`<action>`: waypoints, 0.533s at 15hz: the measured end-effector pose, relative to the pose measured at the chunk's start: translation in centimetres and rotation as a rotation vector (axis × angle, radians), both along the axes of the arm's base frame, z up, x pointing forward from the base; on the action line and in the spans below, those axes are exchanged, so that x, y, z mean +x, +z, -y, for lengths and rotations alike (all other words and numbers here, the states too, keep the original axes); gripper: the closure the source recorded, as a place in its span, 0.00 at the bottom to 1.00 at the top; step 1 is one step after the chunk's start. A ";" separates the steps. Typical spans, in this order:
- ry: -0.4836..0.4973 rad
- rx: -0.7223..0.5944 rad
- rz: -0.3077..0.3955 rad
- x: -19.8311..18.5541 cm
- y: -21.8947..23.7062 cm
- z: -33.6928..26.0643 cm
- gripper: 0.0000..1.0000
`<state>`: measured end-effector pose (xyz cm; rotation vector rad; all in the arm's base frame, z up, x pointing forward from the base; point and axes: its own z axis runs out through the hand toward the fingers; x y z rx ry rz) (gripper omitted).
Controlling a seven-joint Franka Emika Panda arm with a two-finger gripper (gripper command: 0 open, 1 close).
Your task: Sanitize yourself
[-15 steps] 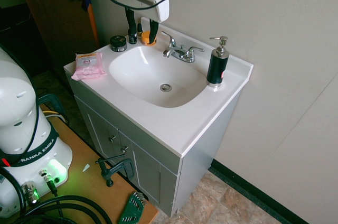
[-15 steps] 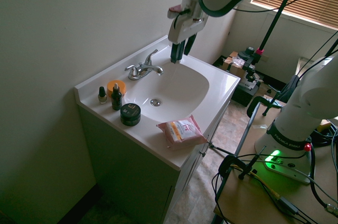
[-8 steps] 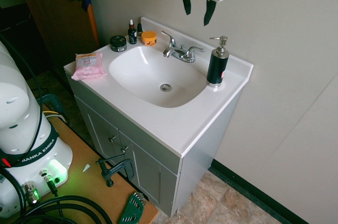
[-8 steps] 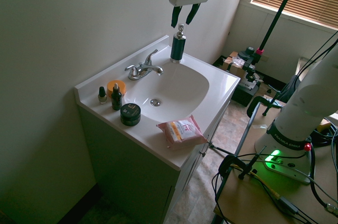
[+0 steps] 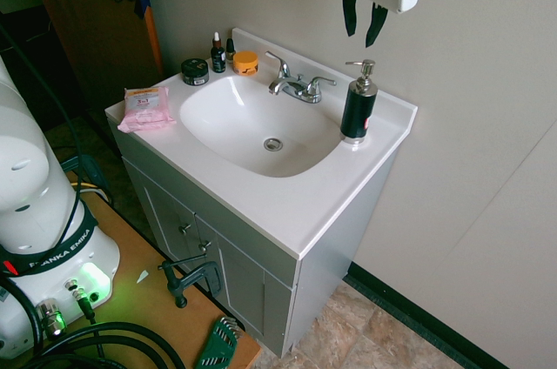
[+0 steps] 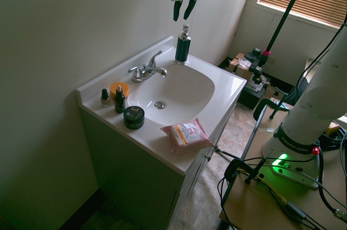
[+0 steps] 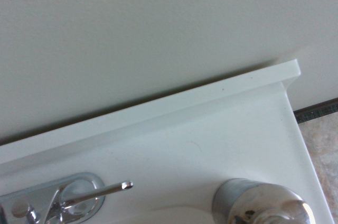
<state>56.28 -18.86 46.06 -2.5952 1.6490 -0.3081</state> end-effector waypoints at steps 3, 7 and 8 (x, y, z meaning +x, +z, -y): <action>-0.008 0.002 -0.004 -0.2 -0.4 1.2 1.00; -0.008 0.002 -0.008 -0.3 -0.7 1.6 1.00; -0.009 0.003 -0.010 -0.3 -0.9 1.6 1.00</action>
